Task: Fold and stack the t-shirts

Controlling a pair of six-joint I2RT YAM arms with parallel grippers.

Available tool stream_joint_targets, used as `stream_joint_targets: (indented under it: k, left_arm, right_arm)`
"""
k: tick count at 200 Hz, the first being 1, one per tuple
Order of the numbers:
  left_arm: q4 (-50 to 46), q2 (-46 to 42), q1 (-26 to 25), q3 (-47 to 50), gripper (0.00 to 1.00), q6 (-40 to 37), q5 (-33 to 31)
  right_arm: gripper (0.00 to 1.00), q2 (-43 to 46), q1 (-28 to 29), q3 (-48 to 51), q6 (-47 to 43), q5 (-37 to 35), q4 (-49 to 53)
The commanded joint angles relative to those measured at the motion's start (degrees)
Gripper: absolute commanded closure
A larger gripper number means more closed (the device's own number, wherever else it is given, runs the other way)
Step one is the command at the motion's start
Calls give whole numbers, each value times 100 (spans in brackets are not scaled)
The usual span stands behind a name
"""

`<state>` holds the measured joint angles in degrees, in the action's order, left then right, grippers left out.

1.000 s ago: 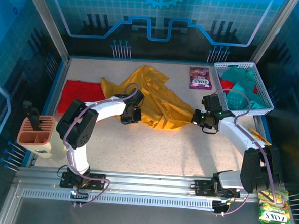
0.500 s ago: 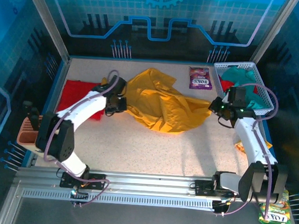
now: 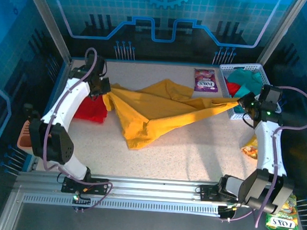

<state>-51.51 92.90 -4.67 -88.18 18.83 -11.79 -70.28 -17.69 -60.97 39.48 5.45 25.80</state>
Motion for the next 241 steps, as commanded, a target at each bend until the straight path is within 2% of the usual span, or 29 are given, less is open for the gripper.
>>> stream_joint_targets:
  k: [1, 15, 27, 34, 42, 47, 57, 74, 82, 106, 141, 157, 180, 203, 227, 241]
  left_arm:
    - [-210, 767, 37, -816, 100, -335, -222]
    - [-254, 1272, 47, -1284, 99, -487, -366]
    - [-556, 1750, 52, -1788, 76, -546, -534]
    - [-728, 1999, 54, -2009, 65, -538, -583]
    - [-866, 2181, 54, -2119, 52, -494, -585]
    - [-910, 2234, 54, -2113, 48, -430, -537]
    - [-853, 2157, 41, -1880, 45, -308, -331]
    - [-483, 1678, -43, -1057, 42, -72, 16]
    - [-268, 1367, -126, -569, 41, 11, 254]
    - [355, 392, -600, 1010, 42, 467, 1024]
    - [1006, -516, -1757, 2884, 41, 1289, 1390]
    - [1193, -832, -2225, 3454, 41, 1722, 1297]
    - [1461, -1093, -2696, 3979, 42, 2250, 1269]
    - [1446, -980, -3012, 4124, 42, 2551, 1155]
    - [1799, -708, -3060, 4255, 41, 2678, 1069]
    - [1918, -447, -3059, 4143, 46, 2667, 1081]
  right_arm:
    - [100, -509, -24, -270, 148, 131, -195]
    - [100, -735, 1, -392, 109, 203, -151]
    - [100, -889, 66, -458, 9, 162, -91]
    - [93, -971, 93, -504, -76, 111, -18]
    - [74, -1087, 103, -560, -168, 124, 85]
    - [65, -1159, 104, -593, -262, 198, 144]
    - [49, -1241, 125, -644, -413, 321, 271]
    - [11, -1121, 253, -483, -532, 263, 277]
    - [1, -1017, 369, -385, -591, 193, 267]
    - [0, -773, 781, -162, -830, 33, 385]
    - [0, -504, 1440, 428, -942, 22, 332]
    - [0, -376, 1580, 753, -861, 63, 208]
    - [0, -259, 1659, 1190, -777, 272, -37]
    - [0, -292, 1747, 1331, -732, 351, -71]
    - [0, -348, 1820, 1351, -697, 359, -139]
    - [0, -399, 1831, 1325, -678, 393, -138]
